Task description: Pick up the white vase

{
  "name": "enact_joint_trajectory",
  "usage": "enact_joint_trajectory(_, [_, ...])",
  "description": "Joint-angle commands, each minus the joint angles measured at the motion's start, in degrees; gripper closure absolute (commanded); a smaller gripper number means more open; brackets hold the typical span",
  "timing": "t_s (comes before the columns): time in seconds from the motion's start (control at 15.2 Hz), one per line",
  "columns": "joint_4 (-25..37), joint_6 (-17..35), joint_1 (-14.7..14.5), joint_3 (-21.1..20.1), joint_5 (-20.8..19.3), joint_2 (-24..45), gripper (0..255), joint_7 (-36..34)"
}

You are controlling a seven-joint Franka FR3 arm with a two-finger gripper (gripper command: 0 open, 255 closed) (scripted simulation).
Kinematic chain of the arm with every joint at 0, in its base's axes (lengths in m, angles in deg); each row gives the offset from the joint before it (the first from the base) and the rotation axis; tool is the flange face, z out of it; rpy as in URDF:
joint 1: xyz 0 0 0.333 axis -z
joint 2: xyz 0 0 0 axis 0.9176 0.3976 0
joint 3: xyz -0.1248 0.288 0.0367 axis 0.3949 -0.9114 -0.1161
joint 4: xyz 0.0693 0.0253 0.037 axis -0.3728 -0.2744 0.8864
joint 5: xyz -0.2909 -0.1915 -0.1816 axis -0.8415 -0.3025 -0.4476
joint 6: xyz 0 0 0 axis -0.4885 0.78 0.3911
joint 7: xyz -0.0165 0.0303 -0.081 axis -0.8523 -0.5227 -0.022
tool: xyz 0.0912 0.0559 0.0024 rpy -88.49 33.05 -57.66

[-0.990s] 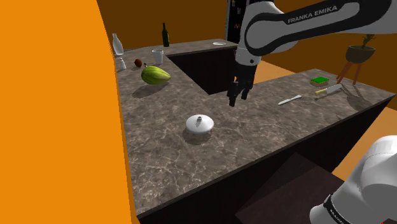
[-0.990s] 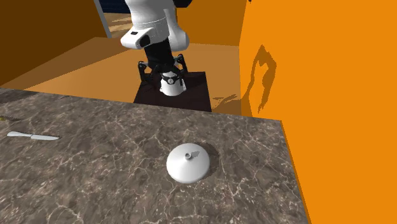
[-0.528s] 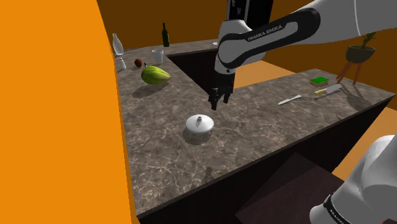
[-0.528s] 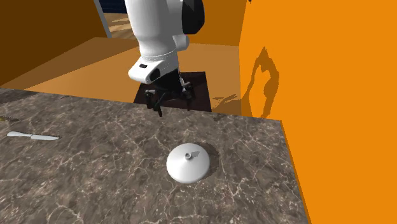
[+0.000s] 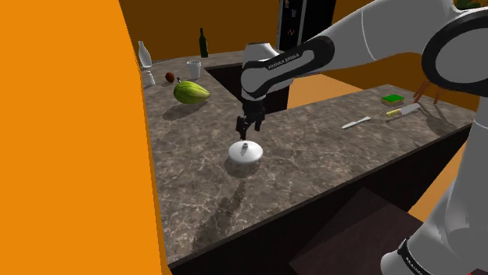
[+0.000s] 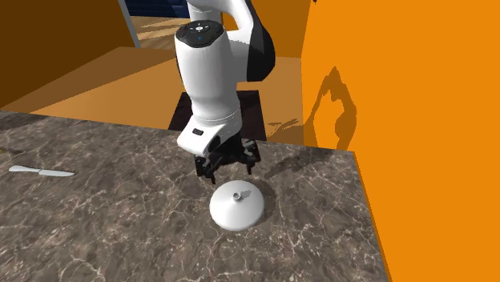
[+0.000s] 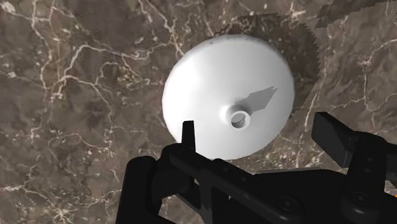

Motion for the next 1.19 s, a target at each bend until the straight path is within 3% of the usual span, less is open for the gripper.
enact_joint_trajectory(0.0, [2.72, 0.46, -0.48, -0.23, -0.35, 3.12, 0, -0.49])
enact_joint_trajectory(0.59, [0.22, 5.45, -0.52, -0.24, -0.25, 5.61, 0, -0.19])
enact_joint_trajectory(0.66, [0.29, 5.47, -0.58, -0.26, -0.27, 5.69, 255, -0.28])
enact_joint_trajectory(1.12, [0.3, 5.48, -0.6, -0.27, -0.27, 5.71, 255, -0.3])
